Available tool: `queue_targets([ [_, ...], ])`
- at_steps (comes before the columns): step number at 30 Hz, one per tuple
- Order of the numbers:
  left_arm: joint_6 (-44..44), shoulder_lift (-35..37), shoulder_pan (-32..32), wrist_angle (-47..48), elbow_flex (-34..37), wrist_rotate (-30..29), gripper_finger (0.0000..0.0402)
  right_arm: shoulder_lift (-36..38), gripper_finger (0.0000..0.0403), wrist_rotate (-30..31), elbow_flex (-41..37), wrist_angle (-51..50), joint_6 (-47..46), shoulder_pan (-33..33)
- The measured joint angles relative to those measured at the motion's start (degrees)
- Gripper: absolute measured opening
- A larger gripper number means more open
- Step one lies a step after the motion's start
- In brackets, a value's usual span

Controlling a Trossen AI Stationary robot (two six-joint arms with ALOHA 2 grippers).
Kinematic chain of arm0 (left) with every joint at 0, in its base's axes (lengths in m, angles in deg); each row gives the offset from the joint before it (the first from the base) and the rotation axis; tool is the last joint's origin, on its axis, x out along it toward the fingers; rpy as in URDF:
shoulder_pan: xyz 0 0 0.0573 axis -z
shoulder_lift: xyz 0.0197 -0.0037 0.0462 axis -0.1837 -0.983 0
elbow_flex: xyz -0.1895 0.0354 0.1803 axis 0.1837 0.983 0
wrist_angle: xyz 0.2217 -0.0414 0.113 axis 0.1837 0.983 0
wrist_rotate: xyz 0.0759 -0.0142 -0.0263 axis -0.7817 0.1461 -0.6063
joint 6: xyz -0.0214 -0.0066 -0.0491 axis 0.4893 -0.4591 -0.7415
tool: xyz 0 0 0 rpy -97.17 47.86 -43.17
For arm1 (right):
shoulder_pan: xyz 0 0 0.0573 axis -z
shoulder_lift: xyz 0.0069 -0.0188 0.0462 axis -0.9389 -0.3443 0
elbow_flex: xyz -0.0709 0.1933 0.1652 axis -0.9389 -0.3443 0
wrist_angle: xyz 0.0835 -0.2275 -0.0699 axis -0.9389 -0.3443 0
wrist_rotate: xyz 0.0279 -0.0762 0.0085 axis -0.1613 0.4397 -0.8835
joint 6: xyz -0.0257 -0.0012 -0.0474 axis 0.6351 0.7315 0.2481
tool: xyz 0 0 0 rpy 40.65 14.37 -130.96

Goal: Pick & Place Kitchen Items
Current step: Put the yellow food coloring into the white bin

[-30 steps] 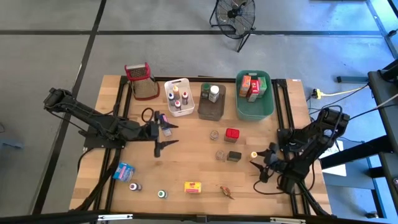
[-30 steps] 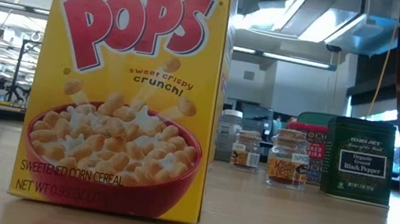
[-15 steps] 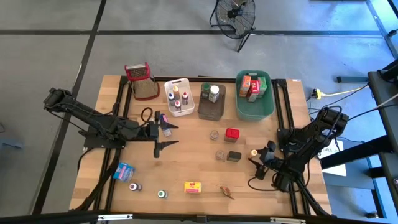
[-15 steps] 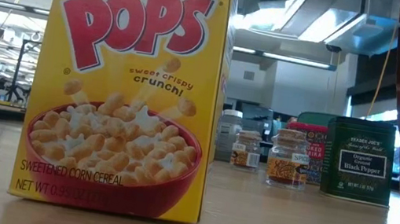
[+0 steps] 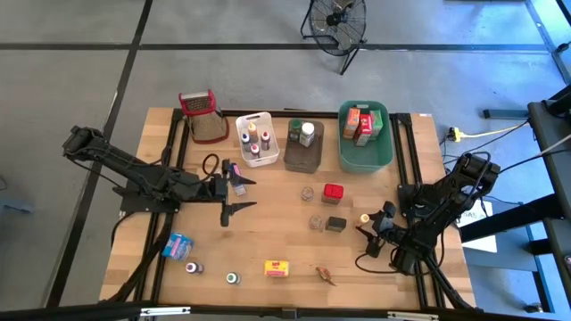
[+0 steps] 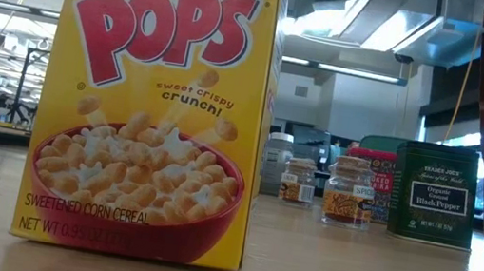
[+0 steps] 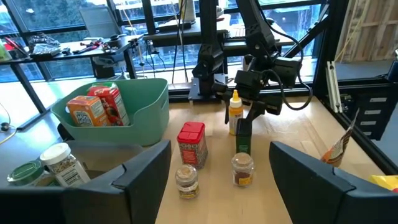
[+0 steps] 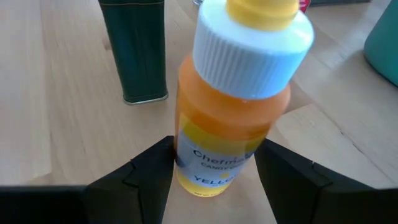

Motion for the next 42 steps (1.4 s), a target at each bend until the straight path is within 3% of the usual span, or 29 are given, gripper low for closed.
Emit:
queue_targets([
  [5,-0.86,0.0,0.0,0.0,0.0,0.0,0.0267,0.0,0.0206,0.0,0.0,0.02,0.19,0.0],
  [14,-2.57,-0.26,0.0,1.52,0.02,-0.03,0.0267,0.0,0.0128,0.17,0.0,0.0,0.15,0.0],
  [20,0.76,-0.44,-0.15,1.36,0.02,-0.17,0.0267,0.23,0.0118,-0.67,0.09,-1.78,-3.11,-0.02],
  [24,7.25,-0.45,-0.17,0.1,0.02,-0.13,0.0267,3.05,0.0117,-4.34,2.89,-11.83,-7.46,0.0],
  [29,12.08,-0.46,-0.22,-0.35,0.02,-0.11,0.0267,9.2,0.0116,-7.62,13.29,-29.26,-8.3,0.67],
  [32,14.04,-0.59,-0.22,0.74,0.02,-0.09,0.0267,11.58,0.0115,-14.9,22.0,-36.03,0.15,3.25],
  [36,15.48,-2.01,-0.55,-0.34,0.04,-0.05,0.0267,11.93,0.0115,-15.33,32.01,-36.6,18.48,9.09],
  [39,16.69,-3.89,-0.53,-2.08,0.06,-0.04,0.0267,11.74,0.0115,-16.3,36.53,-32.06,33.8,15.43],
  [42,18.51,-6.37,-0.26,-6.71,0.07,1.11,0.0267,11.74,0.0115,-21.15,38.45,-24.62,48.93,21.91],
])
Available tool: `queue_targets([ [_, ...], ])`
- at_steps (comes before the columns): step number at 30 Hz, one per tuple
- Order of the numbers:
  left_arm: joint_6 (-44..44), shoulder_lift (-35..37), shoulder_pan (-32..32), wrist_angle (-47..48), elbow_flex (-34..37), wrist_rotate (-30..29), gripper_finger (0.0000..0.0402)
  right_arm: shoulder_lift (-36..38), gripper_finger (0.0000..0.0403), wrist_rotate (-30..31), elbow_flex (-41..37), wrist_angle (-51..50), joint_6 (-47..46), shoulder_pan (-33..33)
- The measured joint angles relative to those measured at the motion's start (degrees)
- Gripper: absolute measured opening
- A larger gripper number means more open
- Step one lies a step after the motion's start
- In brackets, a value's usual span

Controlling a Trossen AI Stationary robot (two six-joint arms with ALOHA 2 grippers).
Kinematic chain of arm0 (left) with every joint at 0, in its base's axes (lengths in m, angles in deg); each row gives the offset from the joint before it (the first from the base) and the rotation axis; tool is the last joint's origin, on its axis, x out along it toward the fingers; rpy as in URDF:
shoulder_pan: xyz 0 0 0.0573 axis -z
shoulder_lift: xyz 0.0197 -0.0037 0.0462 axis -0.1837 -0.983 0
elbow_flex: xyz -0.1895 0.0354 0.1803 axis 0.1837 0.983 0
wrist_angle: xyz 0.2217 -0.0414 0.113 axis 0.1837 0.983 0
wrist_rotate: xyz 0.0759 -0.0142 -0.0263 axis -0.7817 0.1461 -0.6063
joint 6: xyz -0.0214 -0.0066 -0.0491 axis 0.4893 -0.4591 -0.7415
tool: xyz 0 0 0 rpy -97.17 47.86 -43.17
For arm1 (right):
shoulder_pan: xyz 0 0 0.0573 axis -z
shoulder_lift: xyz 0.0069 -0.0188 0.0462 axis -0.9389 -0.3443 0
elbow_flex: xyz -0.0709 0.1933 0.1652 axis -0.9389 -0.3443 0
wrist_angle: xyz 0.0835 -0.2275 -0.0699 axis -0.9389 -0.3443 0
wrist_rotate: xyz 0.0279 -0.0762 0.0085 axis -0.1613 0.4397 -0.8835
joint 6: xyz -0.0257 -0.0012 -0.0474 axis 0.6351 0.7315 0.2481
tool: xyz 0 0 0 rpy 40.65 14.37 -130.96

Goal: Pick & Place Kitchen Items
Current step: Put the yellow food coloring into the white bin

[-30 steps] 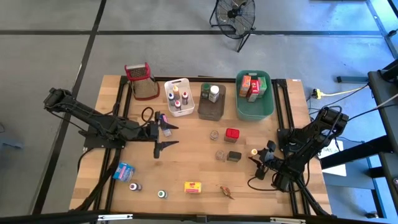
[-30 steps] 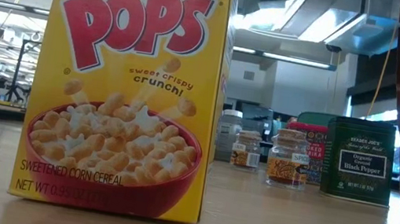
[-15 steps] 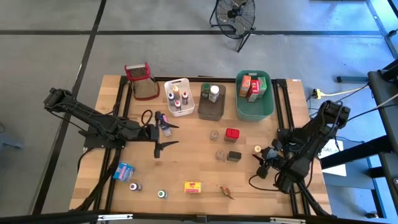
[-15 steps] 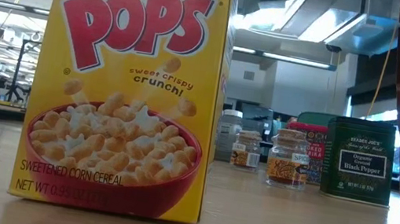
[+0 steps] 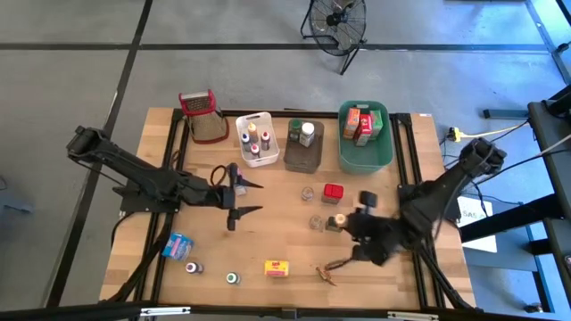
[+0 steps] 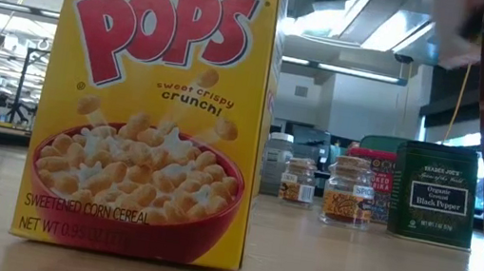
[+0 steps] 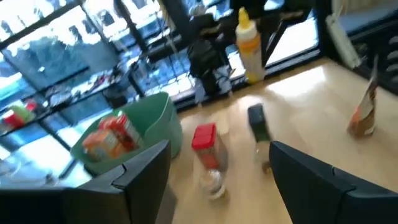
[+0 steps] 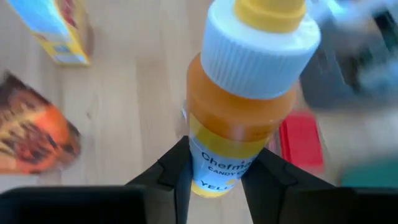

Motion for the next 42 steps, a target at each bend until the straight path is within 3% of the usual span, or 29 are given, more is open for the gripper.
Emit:
queue_targets([
  [6,-0.78,-7.69,-0.59,-17.88,0.0,5.78,0.0267,-0.04,0.0115,-6.91,0.26,13.44,22.53,10.15],
  [14,-6.28,-19.16,-5.78,-41.02,0.0,3.02,0.0267,-0.04,0.0115,-8.81,0.26,20.27,35.69,17.03],
  [16,-8.23,-20.92,-8.34,-42.49,-0.07,5.54,0.0267,-0.38,0.0115,-9.31,0.26,21.56,37.64,18.12],
  [21,-15.72,-25.0,-13.67,-43.41,-3.41,19.72,0.0267,-1.37,0.0115,-10.13,0.33,25.17,41.33,20.73],
  [26,-13.44,-28.15,-15.26,-42.91,-6.38,26.15,0.0267,-2.05,0.0115,-13.08,0.26,25.58,42.78,23.25],
  [42,-8.45,-32.69,-15.17,-41.39,-10.9,26.38,0.0267,-2.89,0.0115,-17.5,0.26,29.33,47.25,27.57],
])
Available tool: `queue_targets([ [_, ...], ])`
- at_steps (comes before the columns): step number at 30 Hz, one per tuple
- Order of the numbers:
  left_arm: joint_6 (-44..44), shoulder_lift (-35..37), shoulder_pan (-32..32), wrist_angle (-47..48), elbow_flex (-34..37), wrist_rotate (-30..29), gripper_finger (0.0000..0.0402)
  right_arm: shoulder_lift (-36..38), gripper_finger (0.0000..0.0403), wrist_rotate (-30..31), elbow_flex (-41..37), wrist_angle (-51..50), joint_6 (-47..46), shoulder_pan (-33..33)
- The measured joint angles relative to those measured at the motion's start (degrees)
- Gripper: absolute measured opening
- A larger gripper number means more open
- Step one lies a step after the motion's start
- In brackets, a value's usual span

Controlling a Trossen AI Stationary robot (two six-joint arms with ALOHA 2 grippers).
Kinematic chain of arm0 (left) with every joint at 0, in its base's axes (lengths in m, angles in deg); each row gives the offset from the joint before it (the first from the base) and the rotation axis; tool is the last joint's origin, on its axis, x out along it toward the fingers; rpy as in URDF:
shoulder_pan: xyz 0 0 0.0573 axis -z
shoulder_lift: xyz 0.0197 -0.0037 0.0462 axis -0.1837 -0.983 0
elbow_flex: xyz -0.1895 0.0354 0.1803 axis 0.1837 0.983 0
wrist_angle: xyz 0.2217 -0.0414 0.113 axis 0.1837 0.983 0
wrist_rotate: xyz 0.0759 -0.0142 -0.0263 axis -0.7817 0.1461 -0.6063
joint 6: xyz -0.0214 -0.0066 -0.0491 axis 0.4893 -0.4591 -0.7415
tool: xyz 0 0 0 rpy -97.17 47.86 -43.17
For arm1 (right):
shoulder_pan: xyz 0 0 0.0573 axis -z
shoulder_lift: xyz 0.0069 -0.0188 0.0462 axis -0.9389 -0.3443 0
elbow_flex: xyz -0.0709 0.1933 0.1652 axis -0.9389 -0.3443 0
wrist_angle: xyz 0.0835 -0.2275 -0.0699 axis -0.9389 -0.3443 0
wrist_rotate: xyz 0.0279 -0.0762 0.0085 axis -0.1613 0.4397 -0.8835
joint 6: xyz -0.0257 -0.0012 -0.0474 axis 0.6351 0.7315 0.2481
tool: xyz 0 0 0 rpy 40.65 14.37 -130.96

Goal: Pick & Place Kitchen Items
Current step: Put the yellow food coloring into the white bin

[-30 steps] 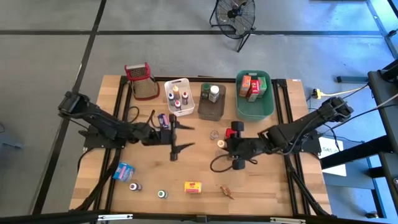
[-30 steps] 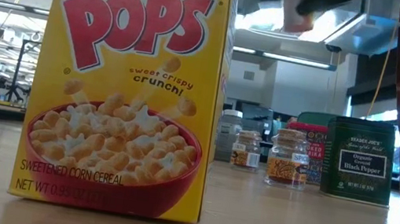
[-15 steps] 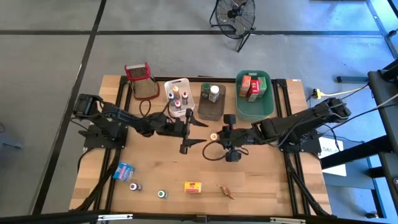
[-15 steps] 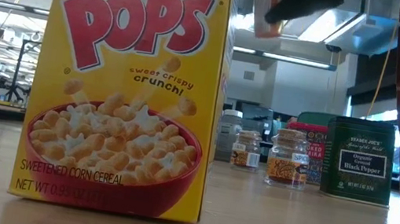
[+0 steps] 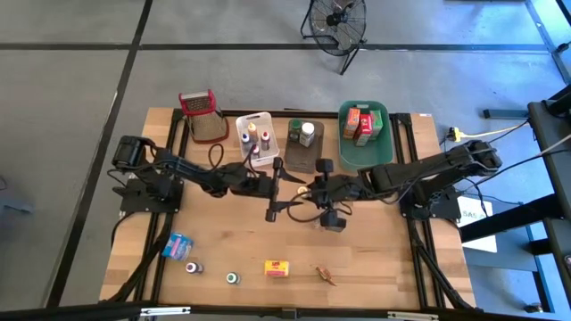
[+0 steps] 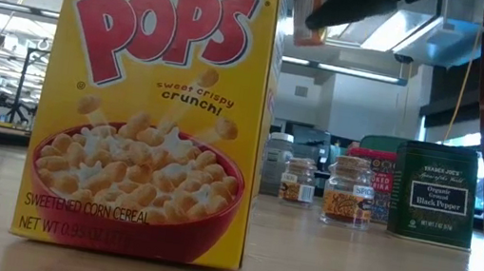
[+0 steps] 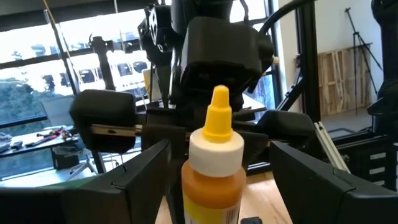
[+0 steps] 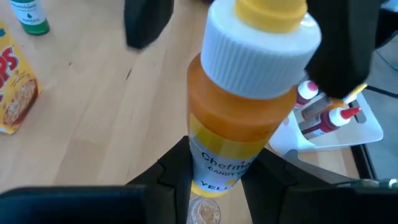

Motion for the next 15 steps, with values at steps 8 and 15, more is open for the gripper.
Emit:
queue_targets([
  [8,2.86,0.0,0.0,2.77,-1.95,-0.52,0.0267,-1.38,0.0115,-1.96,0.0,0.85,0.45,1.48],
  [15,2.55,0.0,-0.48,4.4,-1.97,-1.97,0.0256,-2.6,0.0115,-2.11,-0.02,1.58,1.68,2.04],
])
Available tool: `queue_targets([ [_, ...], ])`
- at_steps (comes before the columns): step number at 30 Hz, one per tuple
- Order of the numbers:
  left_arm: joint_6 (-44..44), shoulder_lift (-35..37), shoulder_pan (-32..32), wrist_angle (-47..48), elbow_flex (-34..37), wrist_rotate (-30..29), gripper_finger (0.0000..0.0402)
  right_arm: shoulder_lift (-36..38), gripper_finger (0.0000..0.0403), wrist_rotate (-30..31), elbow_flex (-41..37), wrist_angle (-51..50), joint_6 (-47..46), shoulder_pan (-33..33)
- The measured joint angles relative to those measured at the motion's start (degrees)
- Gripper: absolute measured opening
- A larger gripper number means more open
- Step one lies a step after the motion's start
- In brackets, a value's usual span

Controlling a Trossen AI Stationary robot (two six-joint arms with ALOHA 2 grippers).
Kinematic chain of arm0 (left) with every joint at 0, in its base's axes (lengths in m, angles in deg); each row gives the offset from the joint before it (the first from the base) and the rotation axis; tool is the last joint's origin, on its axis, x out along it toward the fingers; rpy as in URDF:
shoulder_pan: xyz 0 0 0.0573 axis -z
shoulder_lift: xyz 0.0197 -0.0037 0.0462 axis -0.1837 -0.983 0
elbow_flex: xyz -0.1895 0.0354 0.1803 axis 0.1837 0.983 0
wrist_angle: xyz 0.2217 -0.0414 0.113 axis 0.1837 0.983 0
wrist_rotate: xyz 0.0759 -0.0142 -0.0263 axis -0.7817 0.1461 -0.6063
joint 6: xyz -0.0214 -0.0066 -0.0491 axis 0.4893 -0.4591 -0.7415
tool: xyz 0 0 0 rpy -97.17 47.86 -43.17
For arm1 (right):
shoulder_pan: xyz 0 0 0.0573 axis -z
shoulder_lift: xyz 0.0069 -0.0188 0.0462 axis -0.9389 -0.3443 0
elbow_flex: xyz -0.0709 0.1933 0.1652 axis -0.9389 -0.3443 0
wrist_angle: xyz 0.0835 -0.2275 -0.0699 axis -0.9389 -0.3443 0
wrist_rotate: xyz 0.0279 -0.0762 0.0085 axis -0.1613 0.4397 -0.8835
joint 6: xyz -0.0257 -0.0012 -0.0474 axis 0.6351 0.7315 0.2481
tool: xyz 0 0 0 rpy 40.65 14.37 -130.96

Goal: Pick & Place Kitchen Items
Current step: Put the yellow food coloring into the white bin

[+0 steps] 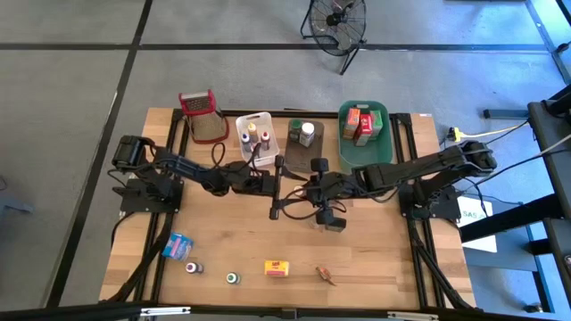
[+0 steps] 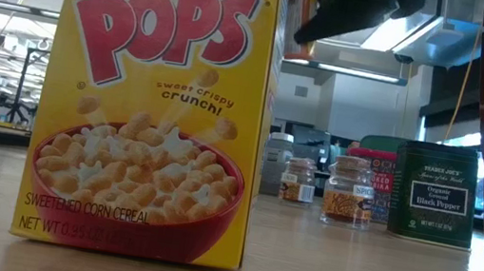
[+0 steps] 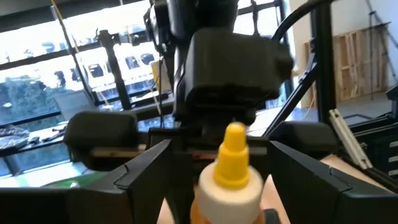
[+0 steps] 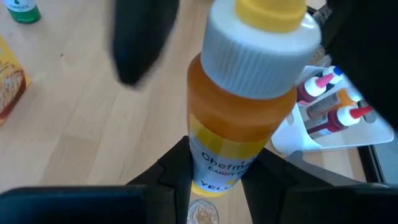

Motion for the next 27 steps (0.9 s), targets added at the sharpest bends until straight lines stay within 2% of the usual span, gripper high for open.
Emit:
queue_targets([
  [8,-0.63,0.0,-0.28,0.58,0.0,-0.15,0.0195,0.0,0.0115,-0.74,0.02,0.39,0.33,-0.02],
  [15,-0.39,0.02,-0.26,1.47,0.0,-0.04,0.0115,0.0,0.0115,-0.72,0.02,0.14,0.28,0.0],
  [22,-0.42,0.02,-0.26,1.68,0.0,-0.04,0.0111,0.0,0.0116,-0.87,0.0,0.11,0.26,-0.02],
  [27,-0.66,0.07,-0.26,1.81,0.0,-0.04,0.0111,0.0,0.0136,-0.87,0.0,0.14,-1.04,-0.04],
])
